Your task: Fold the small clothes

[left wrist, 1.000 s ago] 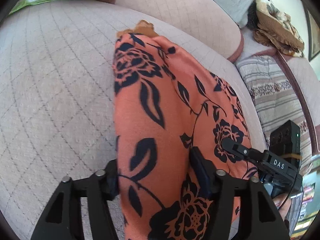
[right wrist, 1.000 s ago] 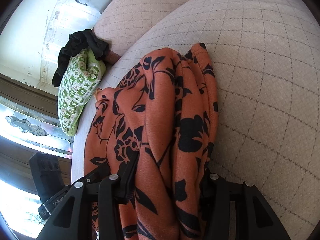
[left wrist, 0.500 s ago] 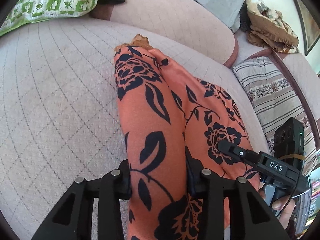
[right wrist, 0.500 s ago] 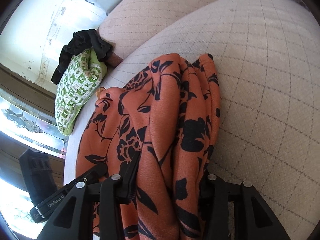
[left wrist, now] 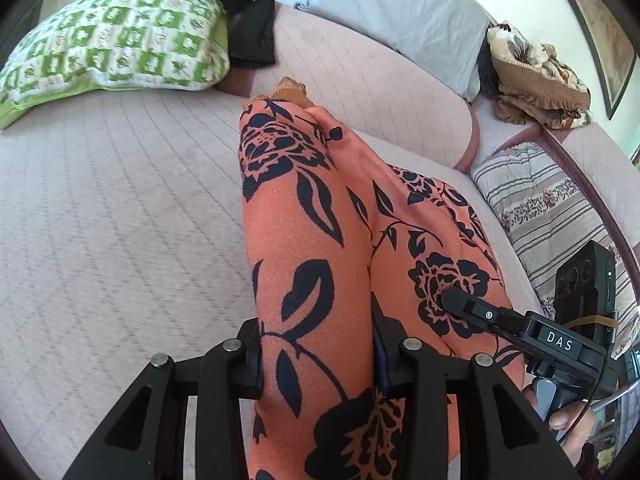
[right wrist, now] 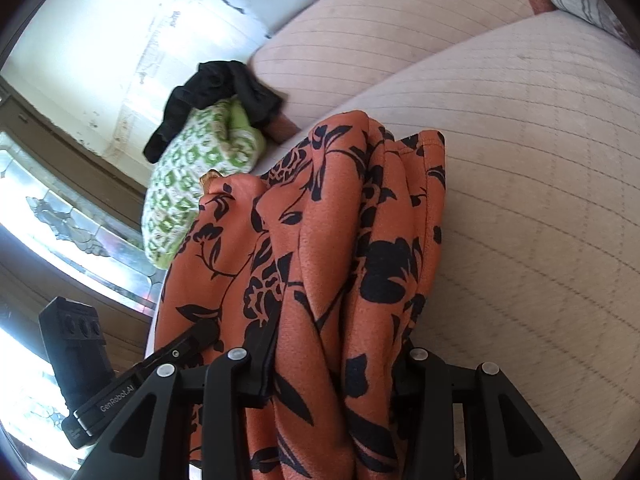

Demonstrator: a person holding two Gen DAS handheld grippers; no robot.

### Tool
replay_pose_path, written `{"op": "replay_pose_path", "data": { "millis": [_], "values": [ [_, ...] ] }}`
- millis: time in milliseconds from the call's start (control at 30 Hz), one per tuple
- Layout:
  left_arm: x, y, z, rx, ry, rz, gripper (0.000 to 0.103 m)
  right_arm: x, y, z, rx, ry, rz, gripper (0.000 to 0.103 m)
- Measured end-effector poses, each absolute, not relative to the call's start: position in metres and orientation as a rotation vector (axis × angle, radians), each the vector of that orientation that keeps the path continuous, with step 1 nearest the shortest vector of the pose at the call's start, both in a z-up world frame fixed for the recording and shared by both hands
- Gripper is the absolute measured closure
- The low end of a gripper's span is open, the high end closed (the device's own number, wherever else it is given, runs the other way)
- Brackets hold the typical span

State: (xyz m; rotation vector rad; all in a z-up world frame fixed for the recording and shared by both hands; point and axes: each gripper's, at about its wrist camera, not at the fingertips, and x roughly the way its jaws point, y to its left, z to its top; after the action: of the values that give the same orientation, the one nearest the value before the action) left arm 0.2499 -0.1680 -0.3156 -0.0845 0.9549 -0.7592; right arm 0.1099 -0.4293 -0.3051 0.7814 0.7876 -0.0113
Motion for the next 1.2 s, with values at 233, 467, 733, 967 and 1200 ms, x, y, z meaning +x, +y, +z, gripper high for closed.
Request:
{"op": "replay_pose_path", "data": {
  "millis": [233,467,733,967,1200],
  "values": [
    [0.253,-0.154,-0.312,-0.102,0.943,-0.718,0.062,0.118,-0.400,-0.298,0.778,0.769,0.019,0.061],
    [0.255,-0.128,-0.315,-0.110,0.954,-0.675,0.062,0.132,-0.372,-0.300,0.774,0.793,0.039,0.061],
    [0.254,-0.106,-0.315,-0.098,0.950,-0.634,0.062,0.147,-0.349,-0.307,0.778,0.819,0.062,0.061],
    [0.253,-0.094,-0.314,-0.089,0.966,-0.620,0.062,0.150,-0.337,-0.308,0.774,0.851,0.075,0.061],
    [0.253,-0.090,-0.309,-0.084,0.986,-0.609,0.062,0.155,-0.333,-0.309,0.772,0.878,0.074,0.061]
  ]
}}
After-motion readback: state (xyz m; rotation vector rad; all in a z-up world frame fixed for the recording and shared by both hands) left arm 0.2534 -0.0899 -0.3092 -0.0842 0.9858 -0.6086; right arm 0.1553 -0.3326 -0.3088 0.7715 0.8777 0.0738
